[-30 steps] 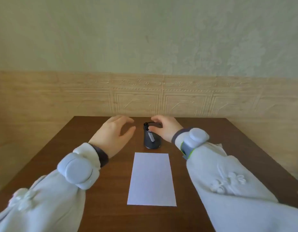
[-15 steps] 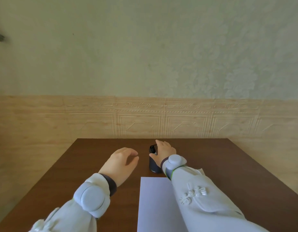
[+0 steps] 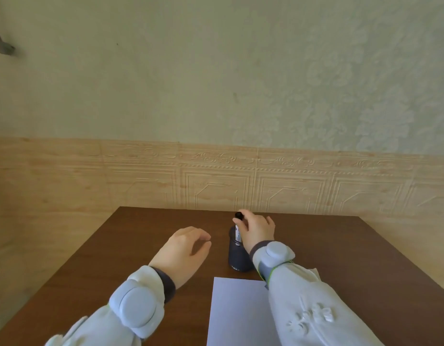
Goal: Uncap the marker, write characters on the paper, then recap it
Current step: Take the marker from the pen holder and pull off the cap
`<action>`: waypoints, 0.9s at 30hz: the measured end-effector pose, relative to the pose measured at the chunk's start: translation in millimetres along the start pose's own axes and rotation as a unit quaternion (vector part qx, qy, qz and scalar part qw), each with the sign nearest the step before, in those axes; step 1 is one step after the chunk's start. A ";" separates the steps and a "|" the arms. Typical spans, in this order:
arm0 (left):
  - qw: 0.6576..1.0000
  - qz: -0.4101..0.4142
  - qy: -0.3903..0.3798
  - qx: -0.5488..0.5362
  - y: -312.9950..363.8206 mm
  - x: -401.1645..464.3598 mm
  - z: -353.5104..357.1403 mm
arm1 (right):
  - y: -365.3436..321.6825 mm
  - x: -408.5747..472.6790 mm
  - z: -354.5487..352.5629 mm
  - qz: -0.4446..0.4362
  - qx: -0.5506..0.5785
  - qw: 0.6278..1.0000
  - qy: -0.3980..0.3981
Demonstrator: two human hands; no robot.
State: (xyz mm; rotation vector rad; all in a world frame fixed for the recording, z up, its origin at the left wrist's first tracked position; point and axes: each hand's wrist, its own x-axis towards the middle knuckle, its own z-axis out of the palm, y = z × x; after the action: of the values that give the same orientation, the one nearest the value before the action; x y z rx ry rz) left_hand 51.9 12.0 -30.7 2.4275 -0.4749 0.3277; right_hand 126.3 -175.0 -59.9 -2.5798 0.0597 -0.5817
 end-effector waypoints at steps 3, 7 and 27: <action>1.000 0.021 0.016 -0.010 3.4 1.0 0.3 | -6.2 -11.5 -40.0 -0.055 0.162 0.980 0.098; 0.995 0.058 0.058 -0.050 17.1 -1.6 -3.9 | -29.9 -32.8 -96.8 -0.012 0.407 0.903 0.138; 0.974 0.136 -0.007 -0.181 19.5 -57.7 15.5 | -5.6 -128.6 -110.7 0.165 0.483 0.719 -0.471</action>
State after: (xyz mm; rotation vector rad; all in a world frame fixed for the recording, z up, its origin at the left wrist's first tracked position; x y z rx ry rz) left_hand -6.5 2.6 -51.9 2.0135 -0.8044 0.3085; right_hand -36.7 -201.6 -20.4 -1.4776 -0.1054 0.7241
